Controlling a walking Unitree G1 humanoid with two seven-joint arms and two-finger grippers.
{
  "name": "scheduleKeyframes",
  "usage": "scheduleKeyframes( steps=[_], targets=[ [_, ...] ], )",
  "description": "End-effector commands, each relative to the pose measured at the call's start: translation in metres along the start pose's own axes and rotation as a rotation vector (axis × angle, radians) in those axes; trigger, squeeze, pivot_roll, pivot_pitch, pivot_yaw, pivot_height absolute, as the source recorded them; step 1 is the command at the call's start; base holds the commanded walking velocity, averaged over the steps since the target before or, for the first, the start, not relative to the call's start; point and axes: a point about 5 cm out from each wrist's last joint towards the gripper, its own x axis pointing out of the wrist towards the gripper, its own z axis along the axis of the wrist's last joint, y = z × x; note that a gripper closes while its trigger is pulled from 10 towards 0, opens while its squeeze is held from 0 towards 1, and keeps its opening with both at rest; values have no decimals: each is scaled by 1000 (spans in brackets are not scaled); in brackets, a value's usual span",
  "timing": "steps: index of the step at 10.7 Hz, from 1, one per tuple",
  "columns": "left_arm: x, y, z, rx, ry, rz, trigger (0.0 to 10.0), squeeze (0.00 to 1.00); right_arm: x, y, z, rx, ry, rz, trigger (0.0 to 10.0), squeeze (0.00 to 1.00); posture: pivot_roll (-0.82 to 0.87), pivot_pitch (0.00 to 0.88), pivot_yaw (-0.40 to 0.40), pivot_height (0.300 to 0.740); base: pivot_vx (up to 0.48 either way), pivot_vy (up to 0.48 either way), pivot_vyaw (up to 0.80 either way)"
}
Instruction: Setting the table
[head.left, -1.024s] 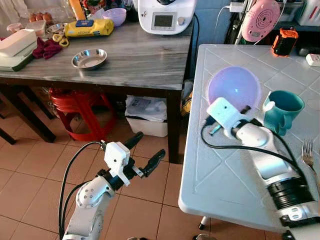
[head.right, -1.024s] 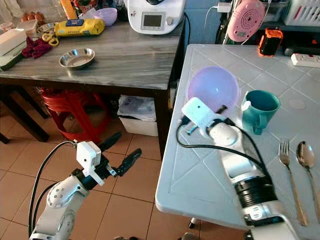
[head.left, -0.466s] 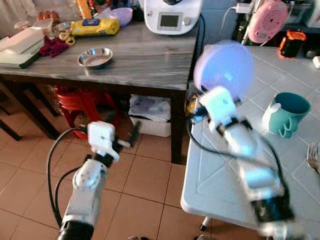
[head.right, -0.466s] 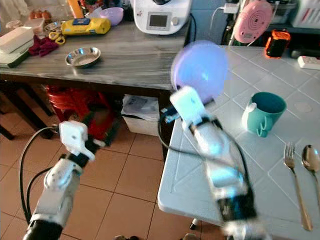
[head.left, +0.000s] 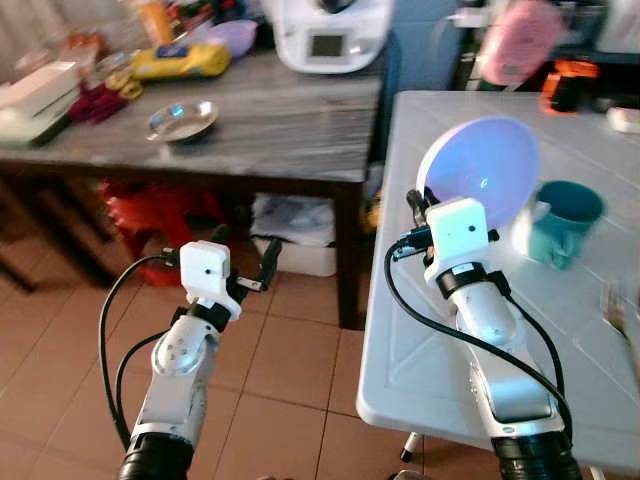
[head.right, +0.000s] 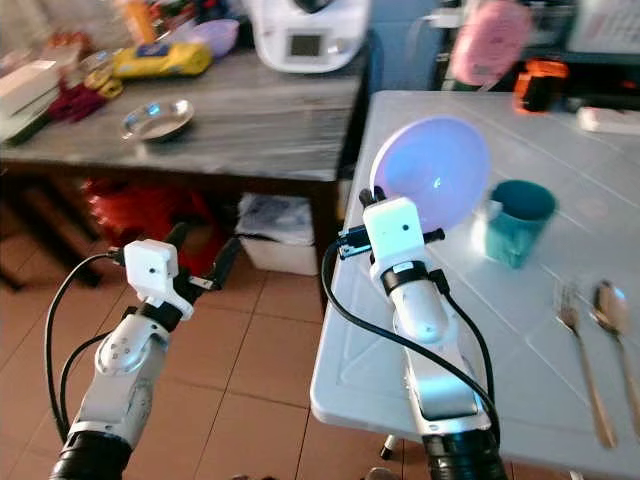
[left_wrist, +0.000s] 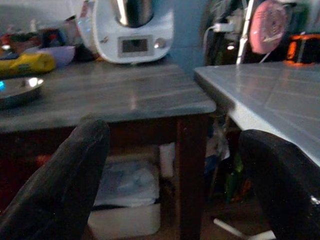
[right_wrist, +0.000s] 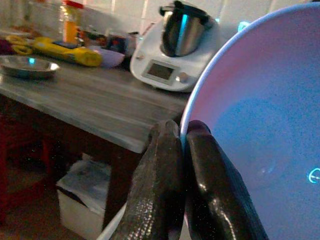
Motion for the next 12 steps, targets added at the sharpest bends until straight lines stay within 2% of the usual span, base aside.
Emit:
scheduleKeyframes(
  steps=[1, 6, 10, 12],
  targets=[
    [0, 3, 1, 19, -4, -1, 10000, 0, 0, 2, 9, 5, -34, -4, 10000, 0, -148, 94, 120, 740, 0, 379, -663],
    [-3, 4, -2, 26, -6, -4, 10000, 0, 1, 6, 10, 12, -41, 13, 10000, 0, -135, 95, 113, 740, 0, 387, -688],
    [-4, 0, -3, 28, -9, -12, 10000, 0, 2, 7, 13, 3, -68, 23, 10000, 0, -133, 88, 114, 740, 0, 392, 0],
    [-3, -4, -4, 22, -9, -19, 10000, 0, 2, 8, 14, -12, -81, 22, 10000, 0, -135, 87, 115, 740, 0, 394, 541]
  ],
)
